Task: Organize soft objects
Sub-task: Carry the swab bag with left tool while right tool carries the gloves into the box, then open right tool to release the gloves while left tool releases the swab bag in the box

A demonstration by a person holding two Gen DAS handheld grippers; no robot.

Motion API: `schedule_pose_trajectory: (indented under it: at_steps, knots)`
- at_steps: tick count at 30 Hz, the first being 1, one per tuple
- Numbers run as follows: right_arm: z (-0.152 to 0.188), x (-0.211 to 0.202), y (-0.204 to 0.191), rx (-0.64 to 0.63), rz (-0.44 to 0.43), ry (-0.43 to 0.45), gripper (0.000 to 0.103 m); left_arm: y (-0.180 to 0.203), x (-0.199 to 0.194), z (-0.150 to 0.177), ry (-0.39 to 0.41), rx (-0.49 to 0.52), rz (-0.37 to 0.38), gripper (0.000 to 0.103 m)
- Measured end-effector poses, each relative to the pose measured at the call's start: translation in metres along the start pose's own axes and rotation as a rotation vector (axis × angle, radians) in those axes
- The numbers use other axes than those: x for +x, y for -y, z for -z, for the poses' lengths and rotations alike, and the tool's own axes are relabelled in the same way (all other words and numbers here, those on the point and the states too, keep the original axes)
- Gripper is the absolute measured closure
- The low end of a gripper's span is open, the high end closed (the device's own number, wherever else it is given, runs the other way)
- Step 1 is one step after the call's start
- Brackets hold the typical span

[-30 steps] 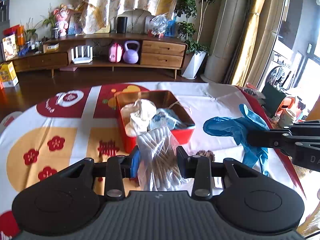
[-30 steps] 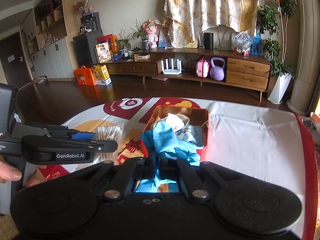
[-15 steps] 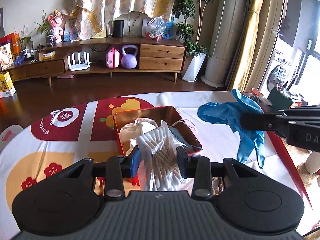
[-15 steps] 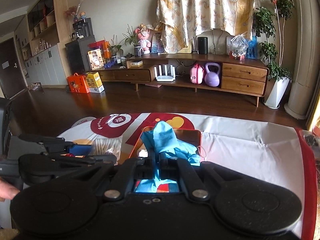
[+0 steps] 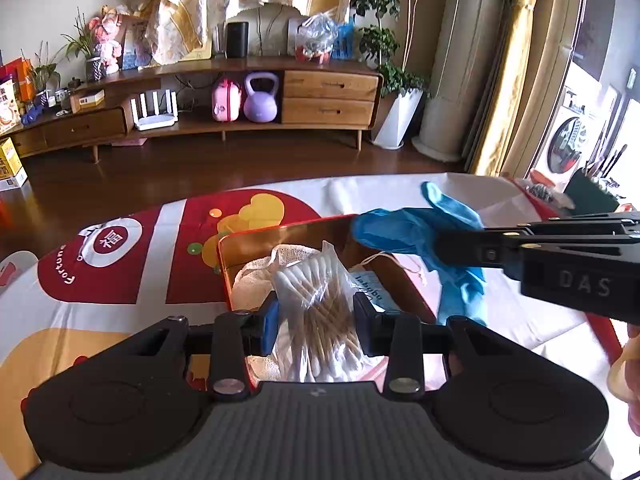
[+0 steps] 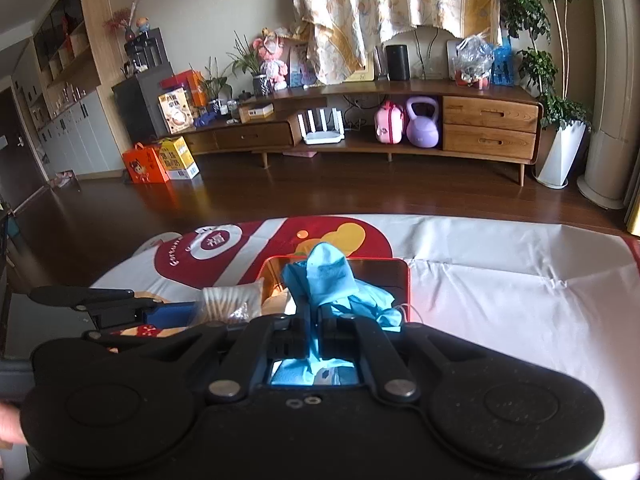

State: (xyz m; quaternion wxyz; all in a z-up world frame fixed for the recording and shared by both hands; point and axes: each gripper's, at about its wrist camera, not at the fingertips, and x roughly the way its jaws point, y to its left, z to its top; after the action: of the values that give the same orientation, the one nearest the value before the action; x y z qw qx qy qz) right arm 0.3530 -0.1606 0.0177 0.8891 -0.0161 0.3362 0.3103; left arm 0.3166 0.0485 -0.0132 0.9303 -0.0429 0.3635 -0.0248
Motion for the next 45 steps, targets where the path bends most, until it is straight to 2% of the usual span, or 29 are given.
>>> schedule_pose_trajectory:
  at_steps: [11, 19, 26, 38, 41, 43, 45]
  knots:
    - [0.009, 0.058, 0.019, 0.051, -0.003, -0.058, 0.098, -0.005, 0.052, 0.002, -0.053, 0.01, -0.018, 0.065]
    - [0.018, 0.085, 0.032, 0.081, 0.014, -0.104, 0.097, -0.01, 0.078, 0.011, -0.091, -0.003, -0.034, 0.065]
    - [0.029, 0.098, 0.041, 0.11, 0.033, -0.135, 0.094, -0.011, 0.095, 0.017, -0.112, 0.001, -0.042, 0.065]
    - [0.036, 0.087, 0.039, 0.128, 0.032, -0.159, 0.079, -0.011, 0.1, 0.023, -0.13, -0.001, -0.073, 0.064]
    - [0.035, 0.078, 0.039, 0.133, 0.036, -0.149, 0.076, -0.009, 0.094, 0.021, -0.126, -0.005, -0.077, 0.058]
    - [0.035, 0.072, 0.04, 0.144, 0.032, -0.145, 0.074, -0.009, 0.089, 0.02, -0.126, -0.016, -0.088, 0.045]
    - [0.035, 0.065, 0.041, 0.16, 0.032, -0.138, 0.07, -0.01, 0.083, 0.02, -0.116, -0.031, -0.08, 0.04]
